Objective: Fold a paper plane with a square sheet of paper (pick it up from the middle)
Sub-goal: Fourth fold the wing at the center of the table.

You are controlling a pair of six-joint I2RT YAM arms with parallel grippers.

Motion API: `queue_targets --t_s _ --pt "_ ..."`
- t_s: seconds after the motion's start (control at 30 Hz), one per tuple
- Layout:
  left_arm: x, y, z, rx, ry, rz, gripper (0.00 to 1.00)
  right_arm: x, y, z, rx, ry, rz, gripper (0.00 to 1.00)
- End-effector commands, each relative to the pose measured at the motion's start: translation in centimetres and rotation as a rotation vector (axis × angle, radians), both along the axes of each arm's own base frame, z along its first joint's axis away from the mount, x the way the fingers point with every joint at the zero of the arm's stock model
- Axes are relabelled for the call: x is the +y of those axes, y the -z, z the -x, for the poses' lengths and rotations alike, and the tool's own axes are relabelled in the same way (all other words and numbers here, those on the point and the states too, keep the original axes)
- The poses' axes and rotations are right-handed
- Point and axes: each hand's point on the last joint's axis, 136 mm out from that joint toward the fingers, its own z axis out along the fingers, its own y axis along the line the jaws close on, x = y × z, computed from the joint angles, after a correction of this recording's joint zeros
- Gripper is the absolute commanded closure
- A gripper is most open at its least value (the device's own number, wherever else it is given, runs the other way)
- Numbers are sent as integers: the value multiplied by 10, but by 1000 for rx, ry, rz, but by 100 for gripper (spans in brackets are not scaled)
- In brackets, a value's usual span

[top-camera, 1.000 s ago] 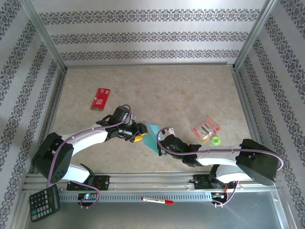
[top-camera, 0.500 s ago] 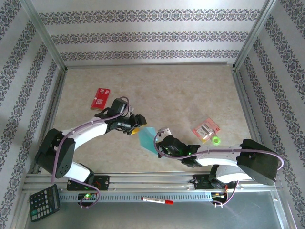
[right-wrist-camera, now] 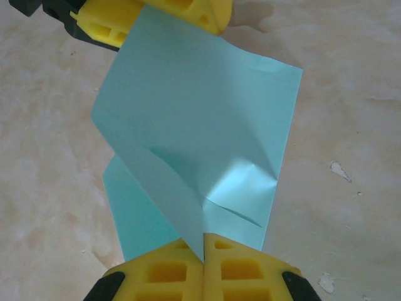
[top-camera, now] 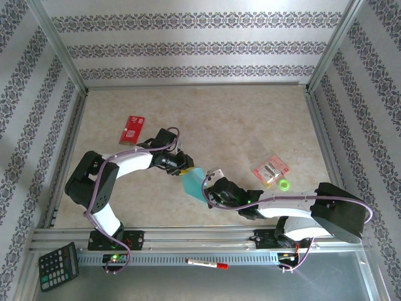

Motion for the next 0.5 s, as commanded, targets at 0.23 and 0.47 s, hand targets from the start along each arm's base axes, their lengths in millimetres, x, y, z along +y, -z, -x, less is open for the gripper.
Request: queue_targets --t_s 0.23,0.47 --pt "9 -4 -1 4 55 -41 96 -6 2 1 -33 -34 51 100" --pt "17 -2 0 20 71 -82 100 -10 4 2 -29 -28 53 100"
